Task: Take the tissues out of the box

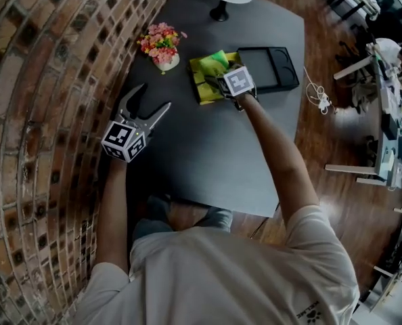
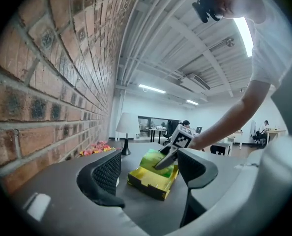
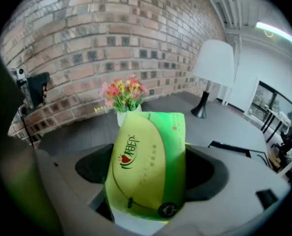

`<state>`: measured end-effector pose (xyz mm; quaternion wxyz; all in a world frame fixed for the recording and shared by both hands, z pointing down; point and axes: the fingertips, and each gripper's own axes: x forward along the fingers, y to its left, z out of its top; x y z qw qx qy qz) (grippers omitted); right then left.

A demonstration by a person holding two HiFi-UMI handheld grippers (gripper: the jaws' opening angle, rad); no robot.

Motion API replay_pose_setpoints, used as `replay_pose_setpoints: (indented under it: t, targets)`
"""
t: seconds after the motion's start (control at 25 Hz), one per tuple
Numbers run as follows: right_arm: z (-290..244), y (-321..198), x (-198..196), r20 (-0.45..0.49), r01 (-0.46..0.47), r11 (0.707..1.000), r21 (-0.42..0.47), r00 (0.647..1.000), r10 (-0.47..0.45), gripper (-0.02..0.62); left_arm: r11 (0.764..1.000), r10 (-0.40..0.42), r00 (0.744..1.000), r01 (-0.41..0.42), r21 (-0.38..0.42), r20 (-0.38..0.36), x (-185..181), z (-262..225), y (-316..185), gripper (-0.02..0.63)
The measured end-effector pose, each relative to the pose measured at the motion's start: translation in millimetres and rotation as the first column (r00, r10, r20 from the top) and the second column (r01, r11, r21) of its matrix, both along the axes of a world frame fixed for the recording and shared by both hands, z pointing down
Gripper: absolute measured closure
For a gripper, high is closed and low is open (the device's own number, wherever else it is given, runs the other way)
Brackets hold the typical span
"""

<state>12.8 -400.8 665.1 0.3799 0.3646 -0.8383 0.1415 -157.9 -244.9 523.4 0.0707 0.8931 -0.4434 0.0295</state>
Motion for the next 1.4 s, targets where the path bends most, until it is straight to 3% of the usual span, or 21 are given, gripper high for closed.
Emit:
replay_pose_setpoints:
  t: [0.2,0.36,0.52,0.72,0.84,1.04,1.12,1.24,1.4]
  targets:
    - [-87,25,20,0.199,-0.04,0.982,0.183,0.98,0.003,0.147,1.0,-0.024,1.0,0.024,0.002,-0.012,5,-23,6,0.249]
    - [-159,54,55,0.372,-0.154,0.942,0.297,0.927,0.034,0.147,1.0,0.005,1.0,-0.005,0.022,-0.017,26,-50,16,0.249]
    - [-221,95,101,0.431,-0.247,0.868,0.431,0.901,0.042,0.147,0.999,0.043,0.999,-0.042,0.025,-0.007,51,-74,29,0.249]
    - [-266,151,163,0.449,-0.374,0.738,0.561,0.887,0.109,0.147,0.996,0.044,0.999,-0.042,0.079,-0.02,77,-103,41,0.249]
    - [-275,184,192,0.463,-0.446,0.667,0.597,0.87,0.168,0.147,0.992,0.047,0.998,-0.043,0.117,-0.034,91,-116,49,0.259]
    - [-271,233,214,0.455,-0.518,0.578,0.63,0.85,0.266,0.147,0.986,0.031,0.996,-0.018,0.166,-0.081,100,-124,62,0.27]
    - [-265,249,223,0.482,-0.567,0.544,0.619,0.821,0.308,0.147,0.984,0.018,0.997,-0.005,0.179,-0.071,101,-120,66,0.276]
    - [-257,272,224,0.541,-0.628,0.512,0.586,0.774,0.33,0.147,0.981,0.003,1.0,0.002,0.193,-0.025,104,-111,69,0.281]
    - [-246,294,216,0.536,-0.642,0.485,0.593,0.765,0.358,0.147,0.977,-0.026,1.0,0.025,0.211,0.0,106,-106,72,0.281]
